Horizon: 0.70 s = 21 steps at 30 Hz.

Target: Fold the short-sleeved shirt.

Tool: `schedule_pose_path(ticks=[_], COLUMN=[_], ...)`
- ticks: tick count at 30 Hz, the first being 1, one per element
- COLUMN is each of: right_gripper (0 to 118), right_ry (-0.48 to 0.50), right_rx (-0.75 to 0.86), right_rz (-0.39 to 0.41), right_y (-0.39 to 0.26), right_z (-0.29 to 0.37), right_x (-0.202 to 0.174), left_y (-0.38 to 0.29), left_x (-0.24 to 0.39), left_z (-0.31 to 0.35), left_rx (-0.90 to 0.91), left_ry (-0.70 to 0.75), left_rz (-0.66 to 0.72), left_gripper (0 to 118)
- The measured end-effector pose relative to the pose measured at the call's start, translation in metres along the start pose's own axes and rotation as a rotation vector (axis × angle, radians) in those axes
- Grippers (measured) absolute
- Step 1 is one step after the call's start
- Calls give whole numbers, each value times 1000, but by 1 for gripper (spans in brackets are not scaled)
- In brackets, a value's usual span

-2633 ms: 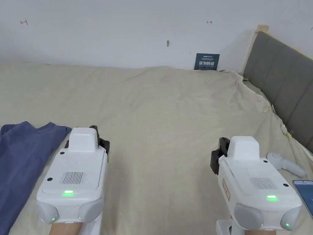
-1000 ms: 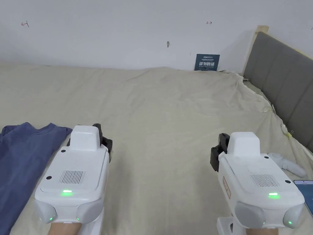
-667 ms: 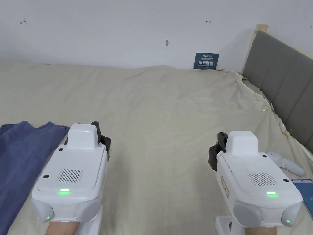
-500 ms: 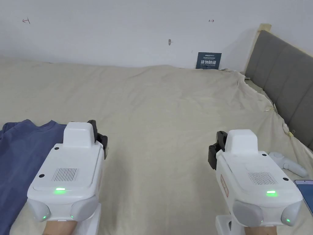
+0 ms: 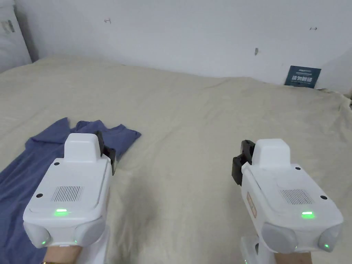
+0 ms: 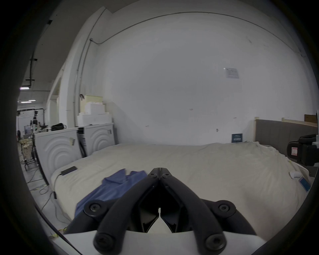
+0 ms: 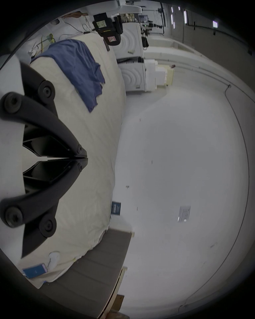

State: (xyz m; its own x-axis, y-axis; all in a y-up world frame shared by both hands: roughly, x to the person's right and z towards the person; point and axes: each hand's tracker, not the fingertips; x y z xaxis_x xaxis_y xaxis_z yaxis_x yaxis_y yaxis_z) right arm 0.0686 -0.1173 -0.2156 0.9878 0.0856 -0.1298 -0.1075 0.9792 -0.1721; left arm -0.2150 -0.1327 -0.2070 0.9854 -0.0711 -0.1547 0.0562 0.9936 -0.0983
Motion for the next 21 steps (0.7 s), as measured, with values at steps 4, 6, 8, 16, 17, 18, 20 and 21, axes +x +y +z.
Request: schedule_pose_path(ticks=[4,6,8,16,17,18,20,21], right_gripper=[0,0,0,0,0,0,0,0], right_ry=[84,124,160,254,261,266,273,277], right_rx=[2,1,0,-7,-8,-9,-9,-9], right_rz=[14,16,24,46,47,50,49,45], right_y=[5,7,7,7,7,6,6,6], right_z=[-7,-12,-16,-25,-25,-25,-25,-25], right_x=[-32,-45,-58,-90,-91,-93,-94,-94], left_y=[-3,-5,-8,-12,-12,-11,-12,-12], left_x=[-30,-42,-54,-82,-84,-86,-88,-90], left_z=[10,16,21,32,33,32,30,29], left_rx=[-7,-15,-21,-35,-38,-48,-56,-58], left_ry=[83,113,144,235,236,238,257,254], left_rz=[19,19,23,39,40,41,44,50], left_gripper=[0,0,0,0,0,0,3,4])
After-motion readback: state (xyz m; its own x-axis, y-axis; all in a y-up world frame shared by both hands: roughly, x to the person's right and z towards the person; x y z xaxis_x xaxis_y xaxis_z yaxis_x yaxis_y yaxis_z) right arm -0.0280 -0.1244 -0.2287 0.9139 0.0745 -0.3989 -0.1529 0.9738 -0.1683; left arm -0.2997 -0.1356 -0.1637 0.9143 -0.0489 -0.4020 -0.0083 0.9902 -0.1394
